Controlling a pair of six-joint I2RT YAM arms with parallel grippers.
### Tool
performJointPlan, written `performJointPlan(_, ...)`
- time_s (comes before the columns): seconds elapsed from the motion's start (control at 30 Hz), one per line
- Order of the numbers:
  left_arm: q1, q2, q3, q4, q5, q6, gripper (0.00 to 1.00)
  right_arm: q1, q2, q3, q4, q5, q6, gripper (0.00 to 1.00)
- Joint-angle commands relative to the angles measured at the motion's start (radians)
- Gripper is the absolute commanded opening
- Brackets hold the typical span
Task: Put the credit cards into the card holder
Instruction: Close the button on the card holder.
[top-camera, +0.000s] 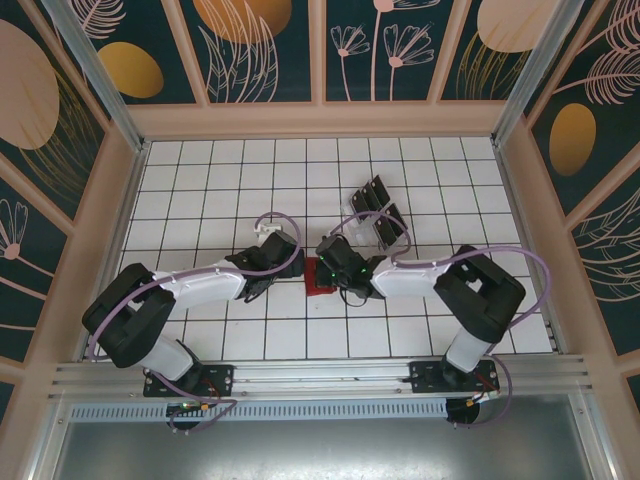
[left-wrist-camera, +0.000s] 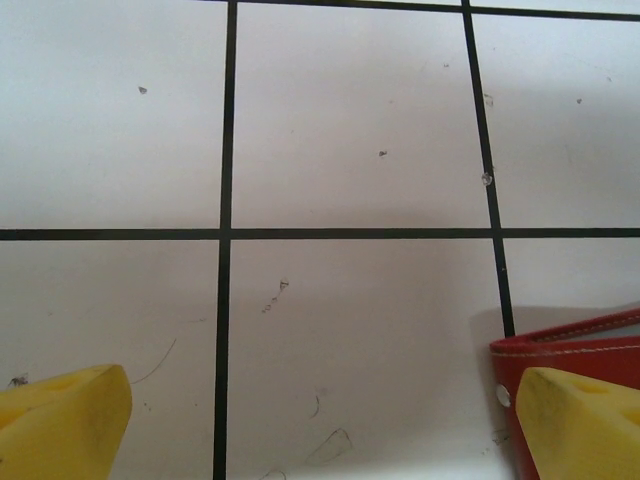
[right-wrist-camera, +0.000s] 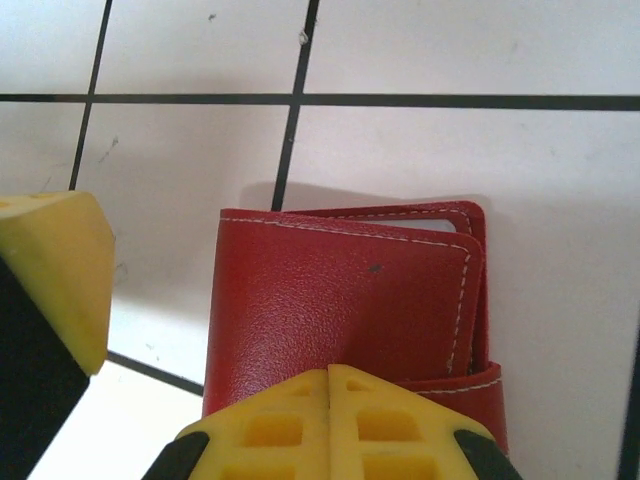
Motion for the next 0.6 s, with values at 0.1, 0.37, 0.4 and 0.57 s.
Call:
performJointPlan(0.1, 0.006, -0.014, -0.004, 0.018, 0.046, 0.078, 0.98, -0.043, -0.101, -0.034, -0.024, -0.074, 0.008, 0.0)
performJointPlan(0.37, 0.003, -0.022, -0.042, 0.066, 0.146, 0.115, 0.99, -0.058, -0.117, -0.05, -0.021, -0.099, 0.017, 0.0)
performJointPlan(0.4, 0.001, -0.026, -0.049, 0.074, 0.154, 0.115, 0.99, -0.059, -0.116, -0.052, -0.018, -0.099, 0.018, 0.0)
performJointPlan(0.57, -0.013, -0.032, -0.068, 0.091, 0.166, 0.117, 0.99, -0.065, -0.101, -0.072, 0.001, -0.11, 0.021, 0.0)
